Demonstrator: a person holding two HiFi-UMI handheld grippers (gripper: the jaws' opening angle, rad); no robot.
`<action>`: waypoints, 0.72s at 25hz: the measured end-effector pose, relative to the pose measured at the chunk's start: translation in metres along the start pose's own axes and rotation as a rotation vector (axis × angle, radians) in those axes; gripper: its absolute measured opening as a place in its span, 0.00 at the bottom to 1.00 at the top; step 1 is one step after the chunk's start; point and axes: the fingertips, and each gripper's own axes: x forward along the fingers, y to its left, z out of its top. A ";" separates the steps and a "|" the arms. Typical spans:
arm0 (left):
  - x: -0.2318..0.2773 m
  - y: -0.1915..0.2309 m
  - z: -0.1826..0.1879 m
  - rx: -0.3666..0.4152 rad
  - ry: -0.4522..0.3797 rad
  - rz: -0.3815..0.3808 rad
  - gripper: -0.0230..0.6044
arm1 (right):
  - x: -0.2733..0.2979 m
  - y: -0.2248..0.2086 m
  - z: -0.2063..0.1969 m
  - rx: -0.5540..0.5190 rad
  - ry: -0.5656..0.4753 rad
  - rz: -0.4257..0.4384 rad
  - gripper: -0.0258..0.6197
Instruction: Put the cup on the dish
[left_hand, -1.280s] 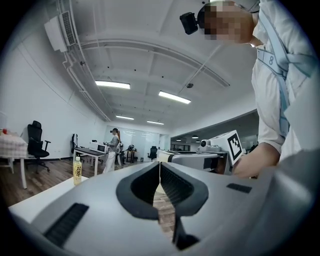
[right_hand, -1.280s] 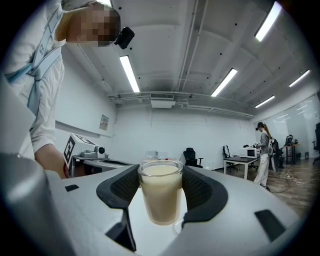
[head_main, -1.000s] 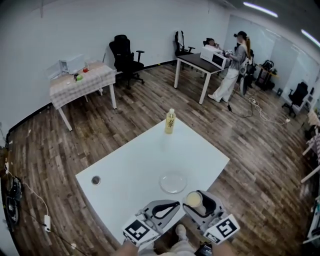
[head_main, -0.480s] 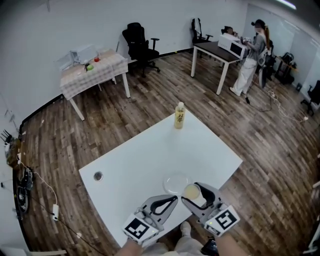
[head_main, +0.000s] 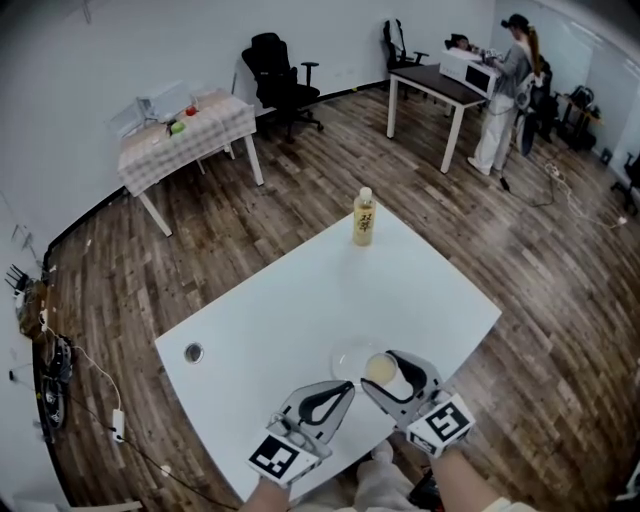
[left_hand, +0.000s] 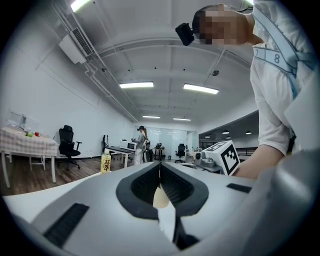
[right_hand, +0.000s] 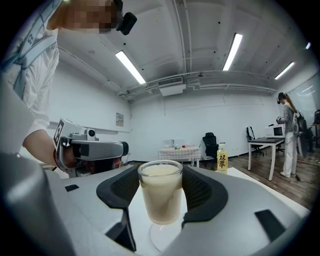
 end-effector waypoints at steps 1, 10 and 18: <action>0.001 0.001 -0.004 0.002 -0.003 0.002 0.05 | 0.003 -0.002 -0.005 0.002 0.003 0.001 0.48; 0.005 0.011 -0.048 -0.034 -0.001 0.042 0.05 | 0.019 -0.011 -0.050 0.001 0.023 0.022 0.48; 0.012 0.025 -0.082 -0.056 0.022 0.067 0.05 | 0.033 -0.021 -0.083 0.024 0.019 0.019 0.48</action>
